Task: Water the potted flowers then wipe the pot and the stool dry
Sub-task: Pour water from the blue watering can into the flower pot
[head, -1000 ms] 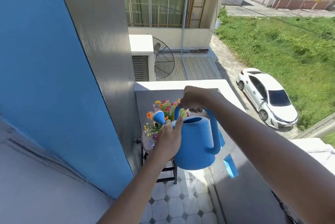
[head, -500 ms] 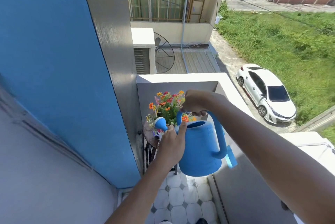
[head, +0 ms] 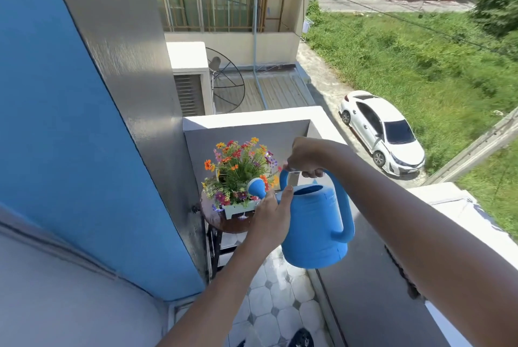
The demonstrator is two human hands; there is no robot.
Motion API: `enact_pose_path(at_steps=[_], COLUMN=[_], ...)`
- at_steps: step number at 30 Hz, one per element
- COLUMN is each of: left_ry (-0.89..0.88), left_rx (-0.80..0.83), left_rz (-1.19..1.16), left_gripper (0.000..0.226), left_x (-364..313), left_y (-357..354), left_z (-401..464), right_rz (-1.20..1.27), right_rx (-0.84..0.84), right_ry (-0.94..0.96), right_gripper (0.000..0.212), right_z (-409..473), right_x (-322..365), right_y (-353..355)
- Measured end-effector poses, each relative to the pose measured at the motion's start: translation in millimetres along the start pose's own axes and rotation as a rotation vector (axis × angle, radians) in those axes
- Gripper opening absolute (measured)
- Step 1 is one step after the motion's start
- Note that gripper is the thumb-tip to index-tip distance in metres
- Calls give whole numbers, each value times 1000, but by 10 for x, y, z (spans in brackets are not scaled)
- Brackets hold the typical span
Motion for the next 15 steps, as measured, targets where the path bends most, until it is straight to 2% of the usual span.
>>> enact_pose_path(at_steps=[6,10,15], left_ry=[-30,-42,-40], left_rx=[32,51,55], left_rz=[32,33,61], left_gripper=[94,83,97], left_x=[-89,-128,-156], left_y=[-184,-243,-266], left_z=[100,164,267], right_rz=[27,49,59], right_rx=[-5,-35,-39], right_ry=[-41,-51,-49], right_gripper=[31,33,33], right_z=[-15,6,74], right_x=[-234,-334,-357], right_y=[55,120,188])
Point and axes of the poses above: each hand's wrist, its own z-axis towards the middle knuckle, its own y-axis out of the back of the hand, x = y × z, the point moved 8 cm from there along z, towards the middle knuckle, and after that the axes turned 3 degrees about -y, right-handed, at the moved point
